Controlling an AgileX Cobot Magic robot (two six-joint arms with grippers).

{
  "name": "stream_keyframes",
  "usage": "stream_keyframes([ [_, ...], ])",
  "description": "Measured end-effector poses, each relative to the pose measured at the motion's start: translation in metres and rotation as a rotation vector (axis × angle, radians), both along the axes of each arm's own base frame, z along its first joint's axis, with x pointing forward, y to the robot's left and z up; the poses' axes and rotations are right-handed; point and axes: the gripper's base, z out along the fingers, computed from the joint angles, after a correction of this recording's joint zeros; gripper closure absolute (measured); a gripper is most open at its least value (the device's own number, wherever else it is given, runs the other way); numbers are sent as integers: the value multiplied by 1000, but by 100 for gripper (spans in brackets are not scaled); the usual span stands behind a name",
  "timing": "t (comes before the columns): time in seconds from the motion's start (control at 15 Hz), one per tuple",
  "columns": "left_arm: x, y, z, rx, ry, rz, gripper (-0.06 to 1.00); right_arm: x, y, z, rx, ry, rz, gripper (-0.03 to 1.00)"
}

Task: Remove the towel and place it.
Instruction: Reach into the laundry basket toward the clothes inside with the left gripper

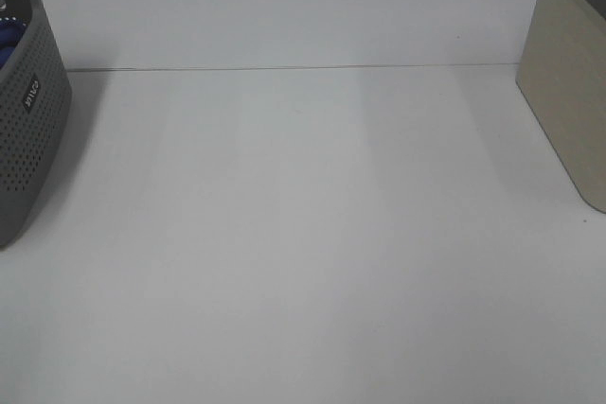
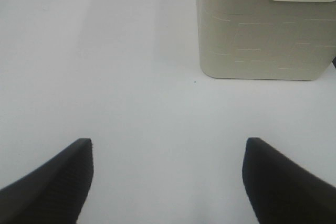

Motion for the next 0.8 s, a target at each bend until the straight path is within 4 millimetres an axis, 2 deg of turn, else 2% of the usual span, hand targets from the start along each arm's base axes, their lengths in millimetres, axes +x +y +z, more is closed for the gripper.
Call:
stream_keyframes([
  [0.8,0,0,0,0,0,0,11,0,0,0,0,0,0,20],
])
